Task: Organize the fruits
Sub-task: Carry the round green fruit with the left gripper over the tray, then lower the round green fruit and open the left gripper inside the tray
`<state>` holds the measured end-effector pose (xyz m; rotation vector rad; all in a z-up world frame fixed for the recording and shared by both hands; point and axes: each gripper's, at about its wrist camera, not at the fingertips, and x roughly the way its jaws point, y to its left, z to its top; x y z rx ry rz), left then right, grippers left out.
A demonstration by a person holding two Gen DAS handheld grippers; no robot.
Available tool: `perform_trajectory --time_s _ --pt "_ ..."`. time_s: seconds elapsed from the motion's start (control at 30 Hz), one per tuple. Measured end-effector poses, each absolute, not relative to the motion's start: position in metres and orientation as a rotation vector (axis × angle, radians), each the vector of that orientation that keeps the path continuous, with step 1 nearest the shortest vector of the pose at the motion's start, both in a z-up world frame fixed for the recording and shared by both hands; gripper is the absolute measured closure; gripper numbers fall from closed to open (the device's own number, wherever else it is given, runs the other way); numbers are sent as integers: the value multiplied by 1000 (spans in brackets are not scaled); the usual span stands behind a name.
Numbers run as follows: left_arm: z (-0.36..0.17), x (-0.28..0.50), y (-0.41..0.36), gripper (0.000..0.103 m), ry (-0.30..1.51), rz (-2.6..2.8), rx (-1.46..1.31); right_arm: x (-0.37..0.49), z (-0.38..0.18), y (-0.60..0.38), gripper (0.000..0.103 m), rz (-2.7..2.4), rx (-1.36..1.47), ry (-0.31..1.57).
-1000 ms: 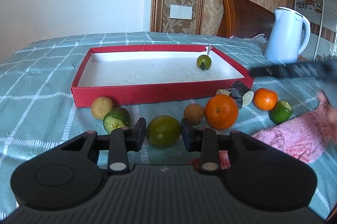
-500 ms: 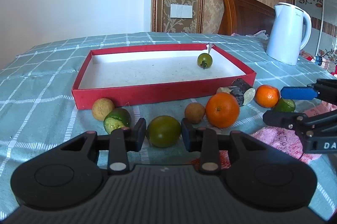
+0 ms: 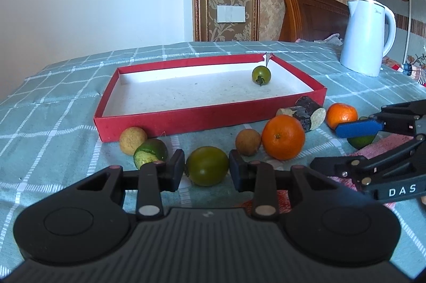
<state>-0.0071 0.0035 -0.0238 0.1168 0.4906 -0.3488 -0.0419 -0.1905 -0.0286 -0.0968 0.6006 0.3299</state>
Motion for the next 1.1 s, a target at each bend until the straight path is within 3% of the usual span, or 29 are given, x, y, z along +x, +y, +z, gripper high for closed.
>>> perform_trajectory --time_s 0.13,0.27,0.43,0.67,1.1 --pt "-22 -4 2 70 503 -343 111 -43 -30 -186 27 333 -127 608" --pt "-17 -1 2 70 501 -340 113 -42 -29 -187 24 347 -119 614" --pt "-1 6 0 70 484 -358 114 -41 -30 -184 11 368 -131 624" --pt "20 40 -7 70 464 -339 138 -40 -30 -183 8 380 -130 630" --pt "8 156 -5 70 584 -163 129 -39 -31 -182 4 388 -133 634"
